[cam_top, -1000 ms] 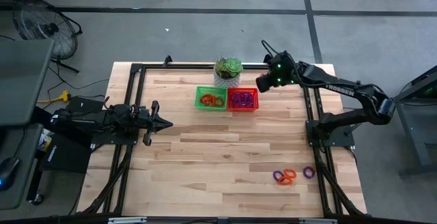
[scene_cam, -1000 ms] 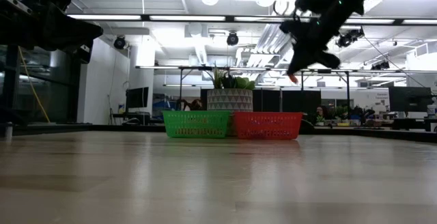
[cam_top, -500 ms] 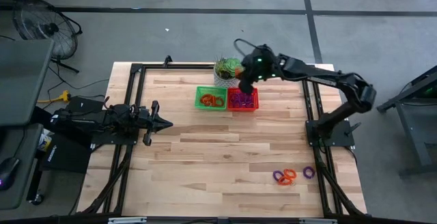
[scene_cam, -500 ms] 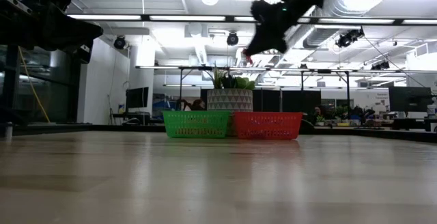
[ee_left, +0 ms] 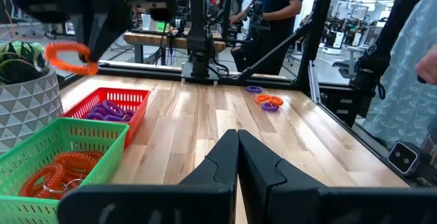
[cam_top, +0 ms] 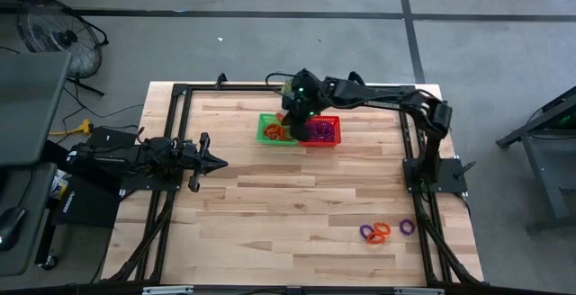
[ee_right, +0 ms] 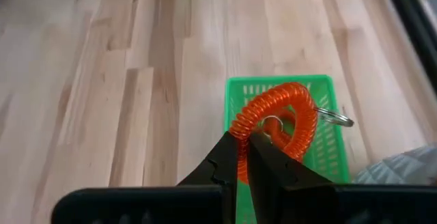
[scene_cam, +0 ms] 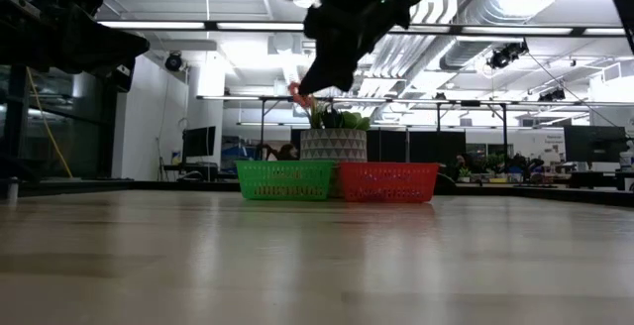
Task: Sort spring keychains
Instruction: Put the orange spring keychain into the green bin
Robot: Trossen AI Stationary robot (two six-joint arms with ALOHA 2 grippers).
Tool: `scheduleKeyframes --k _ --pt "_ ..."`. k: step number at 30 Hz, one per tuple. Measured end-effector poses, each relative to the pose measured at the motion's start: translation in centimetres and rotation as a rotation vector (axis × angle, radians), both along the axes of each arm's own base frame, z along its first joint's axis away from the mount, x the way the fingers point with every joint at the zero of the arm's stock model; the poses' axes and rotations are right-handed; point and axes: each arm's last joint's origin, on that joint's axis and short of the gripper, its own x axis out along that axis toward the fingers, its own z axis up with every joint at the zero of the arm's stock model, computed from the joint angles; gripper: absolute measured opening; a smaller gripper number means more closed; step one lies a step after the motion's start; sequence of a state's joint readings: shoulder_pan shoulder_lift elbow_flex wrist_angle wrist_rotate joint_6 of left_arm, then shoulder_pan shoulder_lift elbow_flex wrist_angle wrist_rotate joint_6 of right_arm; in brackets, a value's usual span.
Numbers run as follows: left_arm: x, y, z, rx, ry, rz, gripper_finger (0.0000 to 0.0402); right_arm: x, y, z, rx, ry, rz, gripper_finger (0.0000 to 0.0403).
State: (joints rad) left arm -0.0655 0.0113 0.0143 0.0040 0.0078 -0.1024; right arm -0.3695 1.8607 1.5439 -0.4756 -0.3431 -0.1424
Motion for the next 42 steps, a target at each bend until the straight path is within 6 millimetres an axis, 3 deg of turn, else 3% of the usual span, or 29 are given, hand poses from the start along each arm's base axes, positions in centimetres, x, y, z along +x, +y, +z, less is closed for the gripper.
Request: scheduleKeyframes --k 6,15,33,42 --pt "0.0 0.0 0.0 0.000 0.000 0.000 0.0000 1.5 -0.2 -2.5 0.012 0.080 -0.011 0.0014" --pt "0.0 0.0 0.0 0.000 0.000 0.000 0.0000 1.4 -0.7 -6.0 -0.055 0.292 -0.181 0.0018" --pt "0.0 0.0 0.0 0.000 0.000 0.000 0.0000 1.5 -0.5 -5.9 -0.024 0.287 -0.205 0.0122" --pt "0.0 0.0 0.0 0.000 0.001 0.000 0.0000 0.3 1.4 -4.2 -0.016 0.354 -0.191 0.0147"
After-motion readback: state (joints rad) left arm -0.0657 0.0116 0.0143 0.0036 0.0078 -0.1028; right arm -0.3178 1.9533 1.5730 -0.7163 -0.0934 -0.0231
